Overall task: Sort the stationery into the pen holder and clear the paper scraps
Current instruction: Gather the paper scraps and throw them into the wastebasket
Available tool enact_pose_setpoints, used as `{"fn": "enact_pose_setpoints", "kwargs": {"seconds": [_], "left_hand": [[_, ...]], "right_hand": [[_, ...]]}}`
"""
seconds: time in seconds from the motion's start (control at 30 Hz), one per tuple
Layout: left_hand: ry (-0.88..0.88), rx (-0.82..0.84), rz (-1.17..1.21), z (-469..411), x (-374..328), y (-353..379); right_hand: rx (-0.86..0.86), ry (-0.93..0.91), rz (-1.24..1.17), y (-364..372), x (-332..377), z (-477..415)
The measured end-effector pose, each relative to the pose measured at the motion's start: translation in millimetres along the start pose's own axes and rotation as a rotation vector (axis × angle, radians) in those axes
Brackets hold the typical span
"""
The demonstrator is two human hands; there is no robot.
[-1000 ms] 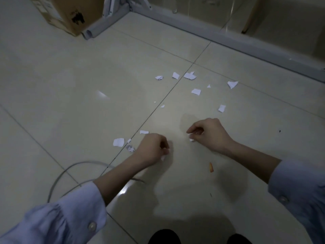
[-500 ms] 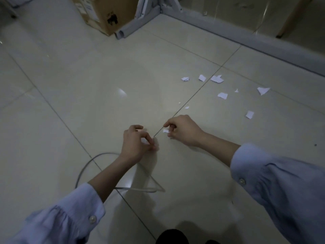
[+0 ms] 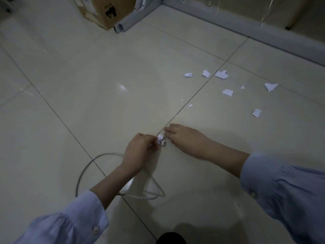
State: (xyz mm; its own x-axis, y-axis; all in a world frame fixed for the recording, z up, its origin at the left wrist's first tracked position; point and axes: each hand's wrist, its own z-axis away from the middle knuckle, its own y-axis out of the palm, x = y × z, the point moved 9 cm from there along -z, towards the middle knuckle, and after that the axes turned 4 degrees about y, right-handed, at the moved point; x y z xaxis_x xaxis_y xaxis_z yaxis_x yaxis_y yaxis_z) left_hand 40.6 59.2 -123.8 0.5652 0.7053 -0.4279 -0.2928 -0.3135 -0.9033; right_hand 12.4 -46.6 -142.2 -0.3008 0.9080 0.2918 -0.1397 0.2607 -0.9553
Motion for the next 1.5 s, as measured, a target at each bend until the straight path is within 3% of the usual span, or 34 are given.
{"fn": "enact_pose_setpoints", "kwargs": {"seconds": [0.1,0.3,0.63,0.77,0.87,1.07,1.27,1.5], "left_hand": [[0.021,0.004,-0.010,-4.3,-0.2,-1.7],[0.175,0.205,-0.085,-18.2,-8.7,8.8],[0.269,0.133,-0.064,-16.2,-18.7,3.5],[0.238,0.111,-0.014,-17.3,-15.0,2.2],[0.170,0.075,0.039,-18.3,-6.0,-3.1],[0.004,-0.052,0.113,-22.6,22.8,-22.8],[-0.032,-0.106,0.198,-35.9,23.6,-34.4],[0.028,-0.118,0.201,-83.3,-12.6,-21.4]], "right_hand": [[-0.006,-0.004,-0.001,-0.5,2.0,18.3],[0.037,0.019,0.072,-0.9,0.2,24.5],[0.059,0.078,0.095,-4.4,3.5,30.5],[0.063,0.206,-0.055,-13.8,-12.2,19.2],[0.047,0.102,-0.088,-23.6,3.2,16.6],[0.102,-0.070,0.096,-17.0,34.6,10.5],[0.175,-0.112,0.335,-0.6,49.1,15.2],[0.098,-0.009,0.118,-6.3,15.6,32.6]]}}
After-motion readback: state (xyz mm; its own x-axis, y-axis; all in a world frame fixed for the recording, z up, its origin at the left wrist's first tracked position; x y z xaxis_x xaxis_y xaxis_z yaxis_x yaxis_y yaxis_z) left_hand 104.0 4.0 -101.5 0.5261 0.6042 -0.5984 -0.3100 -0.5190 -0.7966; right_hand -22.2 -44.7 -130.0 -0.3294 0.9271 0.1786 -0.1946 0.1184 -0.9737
